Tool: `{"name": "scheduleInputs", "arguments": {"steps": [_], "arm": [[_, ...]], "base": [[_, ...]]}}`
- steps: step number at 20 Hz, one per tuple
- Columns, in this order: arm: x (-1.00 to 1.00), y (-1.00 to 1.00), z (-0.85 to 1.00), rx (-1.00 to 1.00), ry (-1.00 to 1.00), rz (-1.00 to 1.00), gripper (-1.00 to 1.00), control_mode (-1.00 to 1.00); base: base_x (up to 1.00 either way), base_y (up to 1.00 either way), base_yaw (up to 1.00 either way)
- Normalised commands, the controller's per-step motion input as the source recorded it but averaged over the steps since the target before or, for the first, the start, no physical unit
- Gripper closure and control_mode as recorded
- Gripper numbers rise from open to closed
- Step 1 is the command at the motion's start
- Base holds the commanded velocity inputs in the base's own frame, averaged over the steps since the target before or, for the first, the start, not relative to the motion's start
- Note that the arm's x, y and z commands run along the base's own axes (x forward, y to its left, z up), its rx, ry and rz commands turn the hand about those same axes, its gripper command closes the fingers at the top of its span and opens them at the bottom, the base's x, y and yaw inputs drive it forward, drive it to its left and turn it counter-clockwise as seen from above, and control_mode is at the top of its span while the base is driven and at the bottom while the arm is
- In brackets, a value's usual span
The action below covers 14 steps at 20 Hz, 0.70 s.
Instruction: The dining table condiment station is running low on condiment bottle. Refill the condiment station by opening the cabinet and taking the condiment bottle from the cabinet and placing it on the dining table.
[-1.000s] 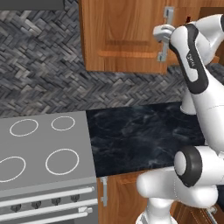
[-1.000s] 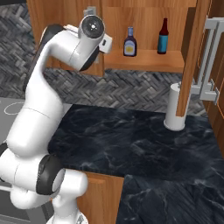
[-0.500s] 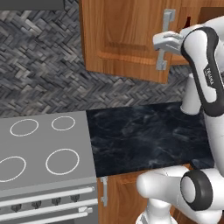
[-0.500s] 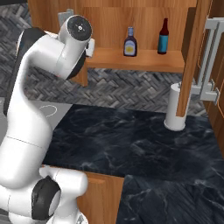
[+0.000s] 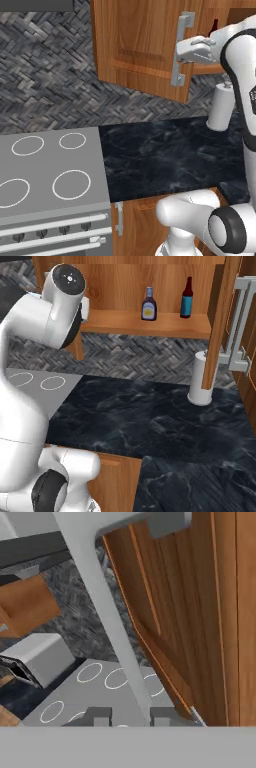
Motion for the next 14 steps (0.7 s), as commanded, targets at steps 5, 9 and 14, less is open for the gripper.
{"name": "scheduleInputs", "arguments": {"steps": [5, 9, 14], "arm": [[-0.89, -0.52, 0.21, -0.01, 0.01, -0.05, -1.0, -1.0], [-0.97, -0.6, -0.04, 0.0, -0.09, -0.25, -1.0, -1.0], [-0.16, -0.38, -0.37, -0.02, -0.1, -0.29, -1.0, -1.0]], "base": [[0.0, 0.0, 0.0], [0.0, 0.0, 0.0], [0.0, 0.0, 0.0]]}}
